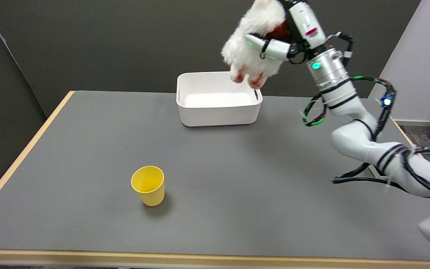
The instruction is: Place the plush toy into the white box.
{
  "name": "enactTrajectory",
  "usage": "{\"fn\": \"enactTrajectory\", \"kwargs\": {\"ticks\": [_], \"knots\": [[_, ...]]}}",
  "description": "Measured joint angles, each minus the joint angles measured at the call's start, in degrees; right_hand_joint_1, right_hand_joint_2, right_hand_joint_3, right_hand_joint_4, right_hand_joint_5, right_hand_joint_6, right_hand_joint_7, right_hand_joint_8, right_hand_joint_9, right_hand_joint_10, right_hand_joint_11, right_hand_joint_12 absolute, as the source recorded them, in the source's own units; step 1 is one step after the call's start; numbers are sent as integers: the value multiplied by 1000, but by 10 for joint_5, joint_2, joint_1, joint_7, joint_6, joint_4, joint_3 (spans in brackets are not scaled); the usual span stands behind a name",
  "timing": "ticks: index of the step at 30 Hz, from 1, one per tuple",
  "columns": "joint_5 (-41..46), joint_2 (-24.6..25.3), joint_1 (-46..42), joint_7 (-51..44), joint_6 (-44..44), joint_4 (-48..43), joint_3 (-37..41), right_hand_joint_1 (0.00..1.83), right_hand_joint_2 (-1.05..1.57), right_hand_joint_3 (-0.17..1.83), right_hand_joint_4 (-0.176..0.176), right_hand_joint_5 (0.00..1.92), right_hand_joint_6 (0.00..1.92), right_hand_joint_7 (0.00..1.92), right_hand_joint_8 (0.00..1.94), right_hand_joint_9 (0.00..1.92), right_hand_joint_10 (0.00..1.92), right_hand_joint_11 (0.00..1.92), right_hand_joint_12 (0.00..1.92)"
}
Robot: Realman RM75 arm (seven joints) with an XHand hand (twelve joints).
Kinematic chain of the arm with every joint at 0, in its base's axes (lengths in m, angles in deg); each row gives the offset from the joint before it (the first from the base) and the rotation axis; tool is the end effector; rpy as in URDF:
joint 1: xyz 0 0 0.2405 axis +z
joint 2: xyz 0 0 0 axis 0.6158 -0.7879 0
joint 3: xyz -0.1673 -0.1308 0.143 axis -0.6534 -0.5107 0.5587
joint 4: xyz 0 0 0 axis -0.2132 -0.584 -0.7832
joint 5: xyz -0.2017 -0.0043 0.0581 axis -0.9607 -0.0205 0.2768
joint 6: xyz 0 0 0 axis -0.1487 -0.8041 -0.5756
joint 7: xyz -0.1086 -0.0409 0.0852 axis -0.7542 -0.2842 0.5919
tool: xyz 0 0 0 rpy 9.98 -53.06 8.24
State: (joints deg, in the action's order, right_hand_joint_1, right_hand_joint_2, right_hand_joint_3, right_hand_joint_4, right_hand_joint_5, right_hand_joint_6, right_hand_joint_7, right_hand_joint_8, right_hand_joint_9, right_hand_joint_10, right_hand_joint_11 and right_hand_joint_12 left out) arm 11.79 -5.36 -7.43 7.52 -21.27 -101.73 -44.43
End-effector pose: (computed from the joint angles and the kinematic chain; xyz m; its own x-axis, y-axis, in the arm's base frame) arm -0.0943 -0.4143 0.3669 0.6886 0.4494 0.5692 -0.3144 -0.5223 0.7927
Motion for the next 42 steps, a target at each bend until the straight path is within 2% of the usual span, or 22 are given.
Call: {"fn": "enactTrajectory", "kwargs": {"ticks": [10, 15, 25, 28, 29, 30, 31, 32, 33, 34, 35, 39, 42], "knots": [[-11, 94, 87, 0, 16, 159, -62, 1075, 1234, 350, -100, 515, 1577, 541, 1941, 773, 1921, 609, 1921], [-15, 140, 135, -1, 33, 240, -94, 1068, 1242, 340, -91, 511, 1587, 533, 1941, 717, 1921, 527, 1921], [-19, 191, 194, -14, 55, 335, -116, 1064, 1260, 305, -86, 518, 1577, 515, 1941, 697, 1921, 415, 1921], [-20, 198, 205, -19, 59, 352, -116, 1064, 1268, 289, -89, 516, 1572, 512, 1941, 687, 1921, 354, 1921], [-20, 200, 208, -21, 61, 358, -115, 1054, 1307, 225, -89, 479, 1610, 521, 1920, 653, 1897, 280, 1921], [-20, 202, 211, -23, 62, 363, -115, 1023, 1421, 39, -90, 367, 1731, 554, 1856, 555, 1820, 89, 1921], [-20, 204, 214, -24, 63, 367, -114, 956, 1312, 166, -68, 291, 1482, 516, 1525, 484, 1611, 29, 1910], [-20, 205, 216, -25, 65, 371, -113, 834, 938, 662, -16, 240, 779, 393, 834, 427, 1213, 97, 1885], [-20, 206, 218, -25, 68, 374, -112, 714, 714, 919, 19, 175, 364, 267, 388, 322, 848, 107, 1689], [-20, 207, 219, -25, 71, 376, -112, 547, 623, 924, 41, 64, 209, 85, 124, 103, 385, 34, 1161], [-19, 208, 221, -24, 76, 379, -111, 453, 575, 921, 51, 8, 123, -1, -1, -1, 141, -1, 908], [-17, 210, 222, -17, 95, 383, -108, 361, 545, 896, 46, -1, 55, -1, -1, -1, 17, -1, 901], [-13, 210, 222, -13, 105, 383, -107, 352, 543, 895, 48, -1, 65, -1, -1, -1, 9, -1, 901]]}}
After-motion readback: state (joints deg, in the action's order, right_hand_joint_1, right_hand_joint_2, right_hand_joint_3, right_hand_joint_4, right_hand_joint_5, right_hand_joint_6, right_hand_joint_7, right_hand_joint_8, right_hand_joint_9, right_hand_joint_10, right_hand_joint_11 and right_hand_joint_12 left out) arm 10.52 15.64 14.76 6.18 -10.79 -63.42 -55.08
